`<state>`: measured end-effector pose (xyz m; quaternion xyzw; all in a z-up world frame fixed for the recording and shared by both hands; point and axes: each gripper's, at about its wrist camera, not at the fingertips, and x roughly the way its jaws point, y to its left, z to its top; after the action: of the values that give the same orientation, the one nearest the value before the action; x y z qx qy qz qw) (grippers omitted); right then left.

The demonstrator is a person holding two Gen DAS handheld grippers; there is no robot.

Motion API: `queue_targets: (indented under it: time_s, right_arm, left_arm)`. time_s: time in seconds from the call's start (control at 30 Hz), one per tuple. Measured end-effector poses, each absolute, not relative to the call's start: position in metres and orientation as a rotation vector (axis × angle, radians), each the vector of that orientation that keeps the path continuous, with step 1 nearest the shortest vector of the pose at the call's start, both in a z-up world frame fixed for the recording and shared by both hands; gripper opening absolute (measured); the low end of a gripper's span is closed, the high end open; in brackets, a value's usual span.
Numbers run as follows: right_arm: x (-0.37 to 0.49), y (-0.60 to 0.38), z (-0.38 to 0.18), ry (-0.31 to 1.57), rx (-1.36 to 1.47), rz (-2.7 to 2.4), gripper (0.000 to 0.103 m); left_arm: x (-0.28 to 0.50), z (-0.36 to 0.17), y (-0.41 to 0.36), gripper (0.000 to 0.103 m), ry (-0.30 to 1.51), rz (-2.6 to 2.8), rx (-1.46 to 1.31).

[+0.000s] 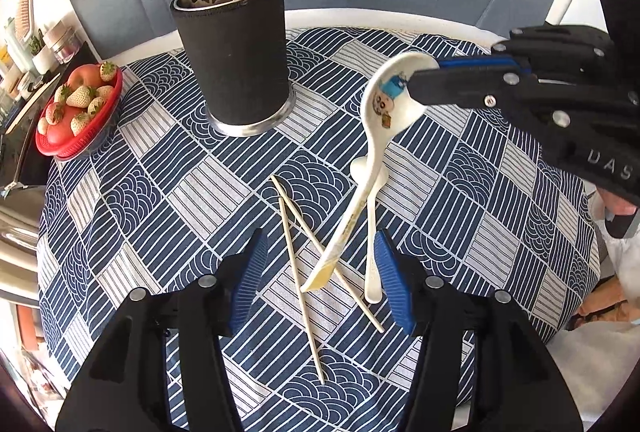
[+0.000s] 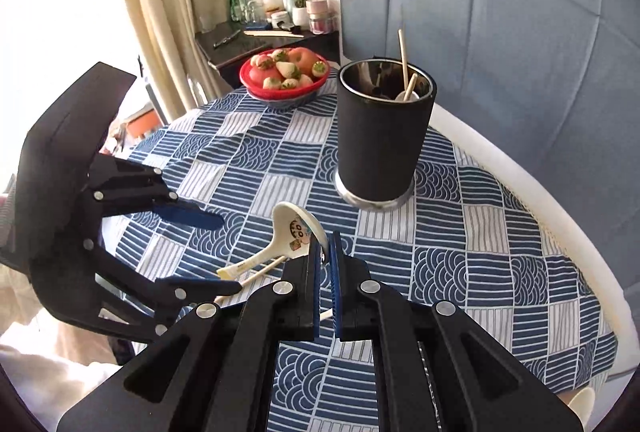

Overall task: Organize utensils
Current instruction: 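Lift the cartoon-printed spoon with the right tool up over the black holder, then lower the cartoon spoon into the holder and open the right tool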

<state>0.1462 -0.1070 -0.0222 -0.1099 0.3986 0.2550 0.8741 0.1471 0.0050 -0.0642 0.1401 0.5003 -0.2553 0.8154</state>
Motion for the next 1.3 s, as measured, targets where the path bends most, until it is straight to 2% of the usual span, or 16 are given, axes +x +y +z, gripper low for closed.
queue_targets:
  time_s: [0.07, 0.1, 1.0, 1.3]
  right_arm:
    - [0.146, -0.106, -0.015, 0.816, -0.237, 0.536, 0.004]
    - [0.145, -0.104, -0.012, 0.809, -0.24, 0.539, 0.005]
    - [0.18, -0.1, 0.097, 0.563, -0.322, 0.444, 0.005]
    - [0.204, -0.1, 0.116, 0.531, -0.332, 0.383, 0.006]
  left_arm:
    - [0.147, -0.065, 0.002, 0.013, 1.069, -0.555, 0.316]
    - [0.147, -0.065, 0.002, 0.013, 1.068, -0.557, 0.312]
    - [0.206, 0.037, 0.002, 0.011, 0.82, -0.593, 0.267]
    - [0.245, 0.051, -0.004, 0.011, 0.789, -0.645, 0.264]
